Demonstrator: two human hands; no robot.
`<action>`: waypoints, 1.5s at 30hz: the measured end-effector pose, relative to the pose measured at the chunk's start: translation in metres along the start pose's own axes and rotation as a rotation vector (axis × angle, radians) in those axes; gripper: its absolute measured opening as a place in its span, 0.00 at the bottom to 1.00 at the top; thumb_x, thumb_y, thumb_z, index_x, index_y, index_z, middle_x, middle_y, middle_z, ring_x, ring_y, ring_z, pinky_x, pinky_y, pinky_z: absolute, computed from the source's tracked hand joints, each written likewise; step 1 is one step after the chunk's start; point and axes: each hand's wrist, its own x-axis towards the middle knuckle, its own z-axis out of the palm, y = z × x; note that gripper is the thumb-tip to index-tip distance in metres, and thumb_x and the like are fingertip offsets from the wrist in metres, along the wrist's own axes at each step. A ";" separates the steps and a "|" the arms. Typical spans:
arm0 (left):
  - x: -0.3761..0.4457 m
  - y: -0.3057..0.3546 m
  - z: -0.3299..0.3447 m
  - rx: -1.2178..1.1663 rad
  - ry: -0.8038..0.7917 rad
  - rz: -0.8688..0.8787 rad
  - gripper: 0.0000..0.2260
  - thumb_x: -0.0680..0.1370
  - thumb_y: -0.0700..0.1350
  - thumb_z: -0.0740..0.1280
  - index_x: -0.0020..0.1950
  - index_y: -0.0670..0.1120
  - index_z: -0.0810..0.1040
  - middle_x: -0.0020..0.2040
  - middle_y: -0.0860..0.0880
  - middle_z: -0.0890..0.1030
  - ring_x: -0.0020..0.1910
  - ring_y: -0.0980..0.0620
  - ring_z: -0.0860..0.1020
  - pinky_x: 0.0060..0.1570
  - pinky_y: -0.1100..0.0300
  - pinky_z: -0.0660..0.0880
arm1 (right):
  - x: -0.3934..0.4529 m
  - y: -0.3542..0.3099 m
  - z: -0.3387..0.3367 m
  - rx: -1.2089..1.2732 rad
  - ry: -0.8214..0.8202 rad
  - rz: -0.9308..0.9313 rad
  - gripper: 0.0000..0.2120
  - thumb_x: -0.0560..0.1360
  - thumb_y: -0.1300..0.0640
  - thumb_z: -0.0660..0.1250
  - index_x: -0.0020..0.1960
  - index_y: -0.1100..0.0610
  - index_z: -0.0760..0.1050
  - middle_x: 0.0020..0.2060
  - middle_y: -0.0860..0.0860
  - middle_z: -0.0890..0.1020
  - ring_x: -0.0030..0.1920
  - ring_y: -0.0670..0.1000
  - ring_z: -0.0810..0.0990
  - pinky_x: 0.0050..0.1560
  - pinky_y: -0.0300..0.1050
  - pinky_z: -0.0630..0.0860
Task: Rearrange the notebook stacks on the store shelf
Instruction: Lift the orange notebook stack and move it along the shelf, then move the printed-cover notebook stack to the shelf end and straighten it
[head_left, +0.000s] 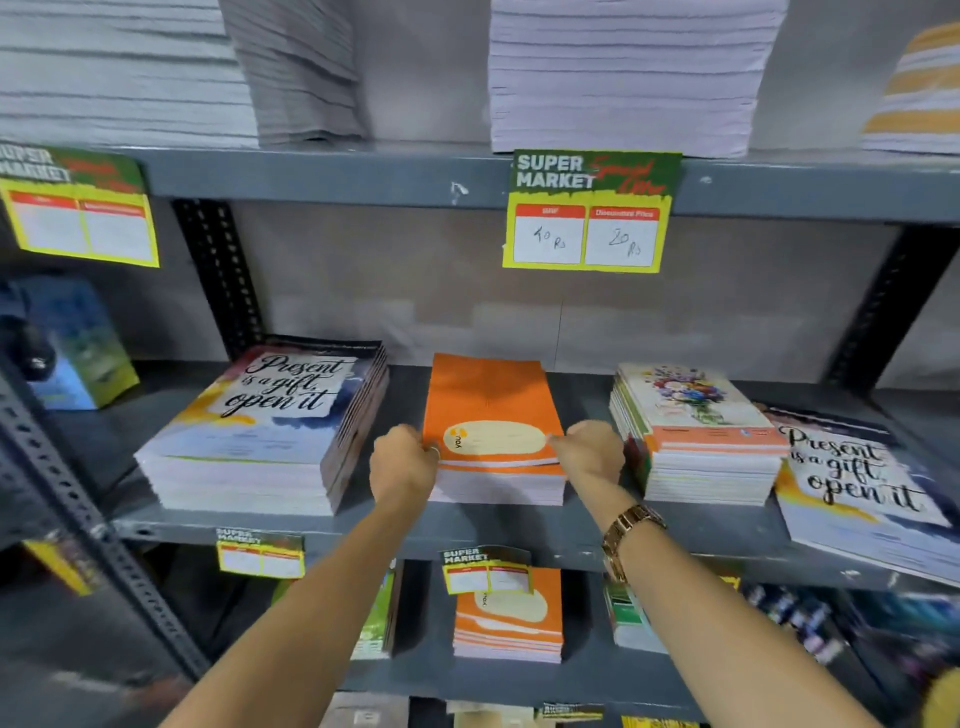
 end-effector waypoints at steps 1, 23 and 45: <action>-0.004 0.004 0.001 0.032 0.010 0.036 0.08 0.76 0.42 0.66 0.50 0.39 0.78 0.47 0.40 0.82 0.43 0.40 0.81 0.42 0.53 0.78 | 0.000 0.001 -0.005 -0.025 0.056 -0.051 0.10 0.72 0.56 0.69 0.49 0.62 0.80 0.48 0.59 0.84 0.51 0.59 0.81 0.44 0.45 0.75; -0.112 0.128 0.174 0.415 -0.268 1.226 0.16 0.73 0.48 0.58 0.50 0.44 0.82 0.47 0.45 0.86 0.45 0.48 0.85 0.42 0.58 0.81 | 0.054 0.192 -0.207 -0.729 0.428 -0.154 0.12 0.73 0.60 0.64 0.54 0.63 0.77 0.53 0.61 0.80 0.56 0.63 0.75 0.54 0.55 0.73; -0.192 0.190 0.284 -0.014 -0.588 0.394 0.22 0.81 0.45 0.54 0.72 0.36 0.58 0.67 0.35 0.72 0.66 0.36 0.70 0.66 0.45 0.68 | 0.095 0.275 -0.266 0.255 0.398 0.546 0.11 0.76 0.64 0.59 0.54 0.71 0.72 0.53 0.62 0.79 0.49 0.67 0.81 0.43 0.53 0.81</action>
